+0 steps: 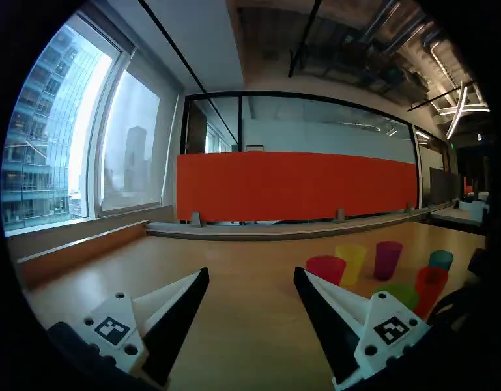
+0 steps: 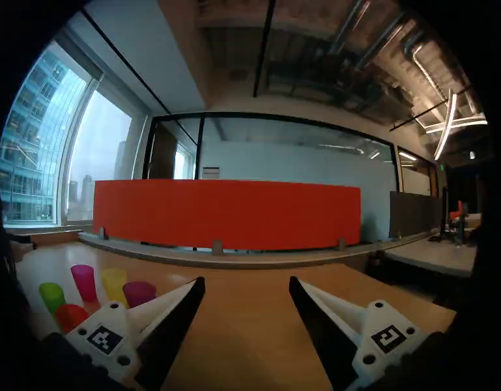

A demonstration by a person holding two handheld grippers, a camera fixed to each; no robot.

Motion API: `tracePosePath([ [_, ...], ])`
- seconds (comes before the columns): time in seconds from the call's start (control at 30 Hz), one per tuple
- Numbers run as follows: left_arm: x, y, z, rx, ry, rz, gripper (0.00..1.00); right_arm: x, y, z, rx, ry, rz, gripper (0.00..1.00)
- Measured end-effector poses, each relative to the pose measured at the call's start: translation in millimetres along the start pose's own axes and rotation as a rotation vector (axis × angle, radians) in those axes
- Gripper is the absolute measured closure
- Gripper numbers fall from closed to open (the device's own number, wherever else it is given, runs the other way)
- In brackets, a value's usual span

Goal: Pour water

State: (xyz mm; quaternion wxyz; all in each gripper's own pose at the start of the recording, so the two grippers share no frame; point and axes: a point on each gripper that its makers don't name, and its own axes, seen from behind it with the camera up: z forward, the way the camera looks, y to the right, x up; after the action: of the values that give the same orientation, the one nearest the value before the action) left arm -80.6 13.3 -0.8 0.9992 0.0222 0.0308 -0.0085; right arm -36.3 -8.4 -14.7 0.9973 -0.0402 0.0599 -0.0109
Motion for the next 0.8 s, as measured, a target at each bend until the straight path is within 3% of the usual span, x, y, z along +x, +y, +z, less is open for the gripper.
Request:
tracePosePath([
  [0.3,0,0.7,-0.4,0.000,0.000,0.000,0.03,-14,-5,-1.7,0.026,-0.003,-0.001,0.00],
  [0.8,0,0.7,-0.6,0.000,0.000,0.000,0.03,-33,-6,-0.1,0.011,-0.040,0.002,0.00],
])
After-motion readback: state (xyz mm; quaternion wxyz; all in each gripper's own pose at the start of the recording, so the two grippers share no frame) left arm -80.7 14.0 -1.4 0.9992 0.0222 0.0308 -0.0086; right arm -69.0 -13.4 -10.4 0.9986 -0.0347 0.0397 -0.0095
